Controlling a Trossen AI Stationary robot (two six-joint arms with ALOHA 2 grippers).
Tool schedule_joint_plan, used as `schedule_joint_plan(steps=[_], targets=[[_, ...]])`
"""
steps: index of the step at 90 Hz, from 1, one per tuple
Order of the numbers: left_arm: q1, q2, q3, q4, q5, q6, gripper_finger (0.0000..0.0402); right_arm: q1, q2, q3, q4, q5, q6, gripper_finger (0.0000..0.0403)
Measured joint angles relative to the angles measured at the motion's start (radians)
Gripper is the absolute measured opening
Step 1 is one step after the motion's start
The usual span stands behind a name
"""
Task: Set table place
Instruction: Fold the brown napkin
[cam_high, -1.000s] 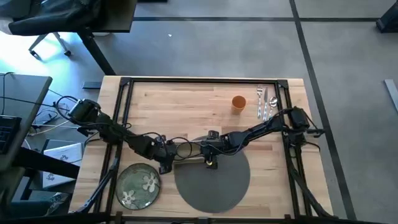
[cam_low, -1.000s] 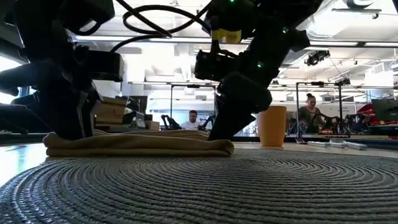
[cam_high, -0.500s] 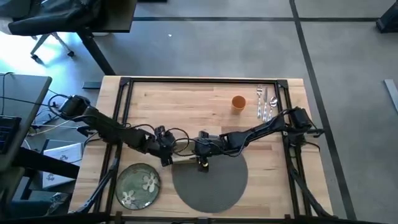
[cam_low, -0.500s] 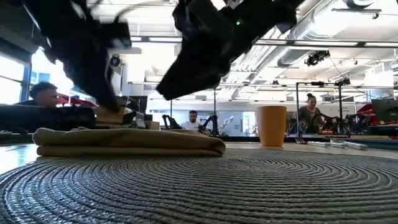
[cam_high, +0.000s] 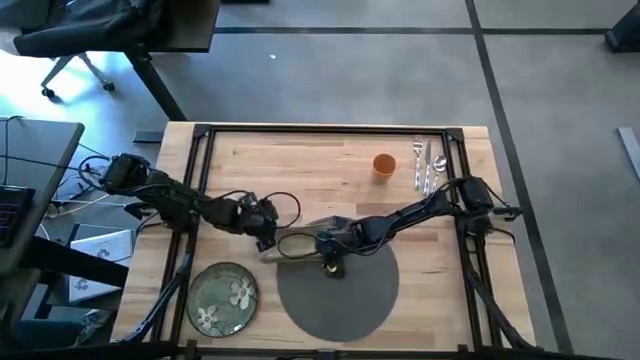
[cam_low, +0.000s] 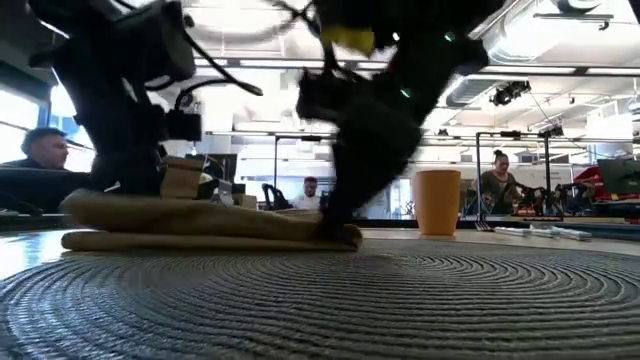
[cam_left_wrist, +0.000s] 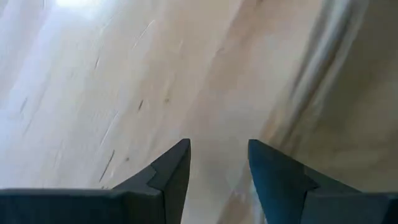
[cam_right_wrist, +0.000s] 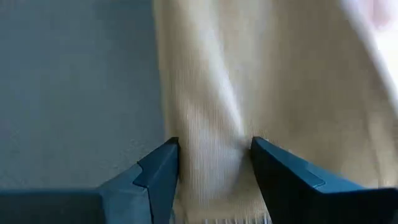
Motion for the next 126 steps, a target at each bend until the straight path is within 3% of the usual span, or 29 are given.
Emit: schedule_joint_plan(steps=[17, 36, 48, 67, 89, 109, 126], targets=[[0.015, -0.008, -0.004, 0.0, 0.016, -0.012, 0.0144, 0.002, -0.004, -0.006, -0.023, -0.01, 0.003, 0.0181], [-0.027, -0.095, 0.098, 0.0, 0.101, -0.011, 0.0144, 0.002, -0.009, 0.079, -0.057, -0.018, -0.008, 0.0181], [-0.117, -0.129, 0.114, 0.188, 0.144, -0.012, 0.0144, 0.002, -0.02, 0.115, -0.014, -0.016, -0.033, 0.0181], [-0.184, -0.029, 0.107, 0.26, 0.135, -0.036, 0.0144, -0.003, 0.012, 0.114, 0.059, 0.09, -0.006, 0.0181], [-0.193, 0.132, 0.108, 0.236, 0.309, -0.145, 0.0144, -0.008, 0.057, 0.113, -0.068, 0.041, 0.027, 0.0181], [-0.227, 0.161, 0.114, 0.175, 0.294, -0.187, 0.0144, -0.008, 0.056, 0.117, -0.164, 0.037, 0.025, 0.0181], [-0.238, 0.111, 0.108, 0.173, 0.303, -0.195, 0.0144, -0.008, 0.052, 0.121, -0.172, 0.031, 0.022, 0.0181]])
